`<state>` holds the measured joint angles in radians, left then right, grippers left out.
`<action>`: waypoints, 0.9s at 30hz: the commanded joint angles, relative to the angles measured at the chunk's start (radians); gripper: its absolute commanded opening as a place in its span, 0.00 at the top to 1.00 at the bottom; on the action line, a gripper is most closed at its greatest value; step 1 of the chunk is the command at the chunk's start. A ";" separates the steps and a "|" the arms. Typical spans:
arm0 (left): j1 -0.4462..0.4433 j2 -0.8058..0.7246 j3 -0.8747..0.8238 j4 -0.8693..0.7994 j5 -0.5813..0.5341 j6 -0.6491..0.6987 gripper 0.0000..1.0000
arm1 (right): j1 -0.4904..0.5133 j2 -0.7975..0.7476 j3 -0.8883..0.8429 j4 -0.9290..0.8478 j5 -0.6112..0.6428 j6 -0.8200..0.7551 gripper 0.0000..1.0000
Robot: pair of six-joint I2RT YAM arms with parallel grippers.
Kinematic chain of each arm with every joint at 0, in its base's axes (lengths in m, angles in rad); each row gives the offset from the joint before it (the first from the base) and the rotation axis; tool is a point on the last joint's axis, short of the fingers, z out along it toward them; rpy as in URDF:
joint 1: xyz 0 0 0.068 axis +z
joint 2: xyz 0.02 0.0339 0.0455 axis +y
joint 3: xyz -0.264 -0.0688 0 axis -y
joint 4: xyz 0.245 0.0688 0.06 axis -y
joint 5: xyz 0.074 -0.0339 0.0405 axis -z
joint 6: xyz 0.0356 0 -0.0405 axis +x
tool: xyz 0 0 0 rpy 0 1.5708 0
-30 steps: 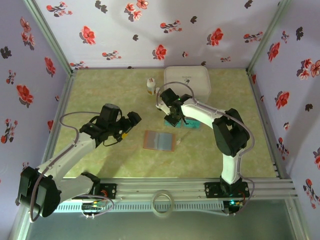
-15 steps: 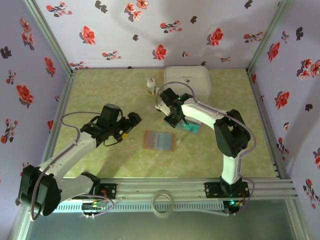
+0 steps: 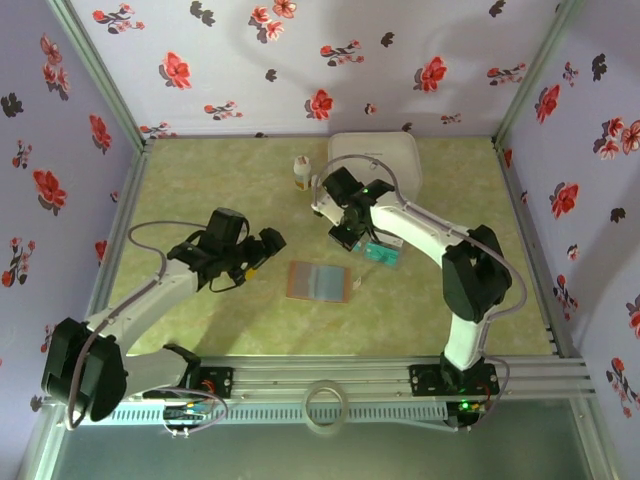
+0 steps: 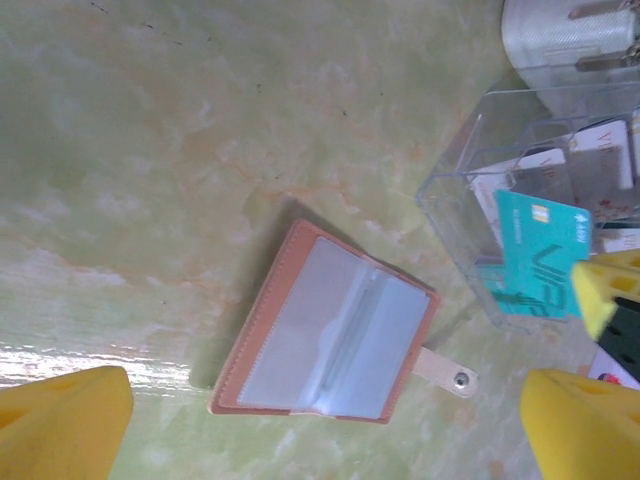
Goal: Put the credit cards into the card holder
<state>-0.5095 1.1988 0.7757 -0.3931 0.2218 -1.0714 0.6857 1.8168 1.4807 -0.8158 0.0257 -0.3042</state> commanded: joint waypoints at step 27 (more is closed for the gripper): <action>-0.159 0.229 0.111 -0.100 -0.281 0.497 0.00 | 0.011 -0.546 -0.657 0.717 -0.157 0.901 1.00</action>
<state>-0.6418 1.3972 0.8520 -0.4904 0.0093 -0.6273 0.6884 1.3140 0.8871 -0.2668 -0.1581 0.4095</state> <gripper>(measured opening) 0.997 0.039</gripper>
